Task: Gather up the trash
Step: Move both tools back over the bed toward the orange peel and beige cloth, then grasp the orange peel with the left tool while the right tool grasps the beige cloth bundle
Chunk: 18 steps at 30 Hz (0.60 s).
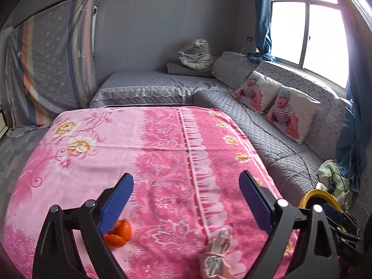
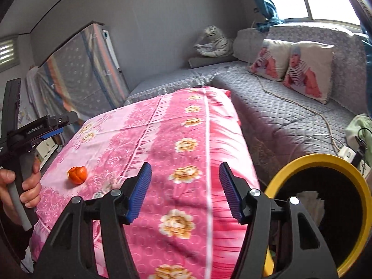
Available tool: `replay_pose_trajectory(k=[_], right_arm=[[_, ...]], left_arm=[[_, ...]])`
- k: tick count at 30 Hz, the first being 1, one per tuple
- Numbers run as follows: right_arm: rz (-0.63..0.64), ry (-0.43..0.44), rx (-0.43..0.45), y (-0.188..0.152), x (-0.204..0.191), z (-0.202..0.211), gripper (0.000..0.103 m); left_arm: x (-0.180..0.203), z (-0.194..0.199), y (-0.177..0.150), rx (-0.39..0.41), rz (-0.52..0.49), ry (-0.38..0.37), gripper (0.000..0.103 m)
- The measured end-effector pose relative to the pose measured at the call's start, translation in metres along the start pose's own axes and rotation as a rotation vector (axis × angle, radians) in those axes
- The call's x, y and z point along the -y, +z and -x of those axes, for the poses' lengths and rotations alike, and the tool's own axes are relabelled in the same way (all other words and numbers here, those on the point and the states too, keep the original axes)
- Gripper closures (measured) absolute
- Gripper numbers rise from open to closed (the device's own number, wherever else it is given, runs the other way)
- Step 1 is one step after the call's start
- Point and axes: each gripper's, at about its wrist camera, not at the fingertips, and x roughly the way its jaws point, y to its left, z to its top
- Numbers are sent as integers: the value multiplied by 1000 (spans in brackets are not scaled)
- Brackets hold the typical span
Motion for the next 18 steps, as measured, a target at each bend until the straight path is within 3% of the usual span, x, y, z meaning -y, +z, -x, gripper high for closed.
replay_pose_trajectory(k=[4,9,18], right_arm=[[65,72,-44,-6,-41,-18,42],[129,137,-119,-21,-82,-37,39],[175,174,-213,-42,-115,-62,32]], left_arm=[[-44,2,-14,-19,27,88,14],[-86,-2,-38,-73,74,134,14],[-114,-31,-72,-205,79,140,14]])
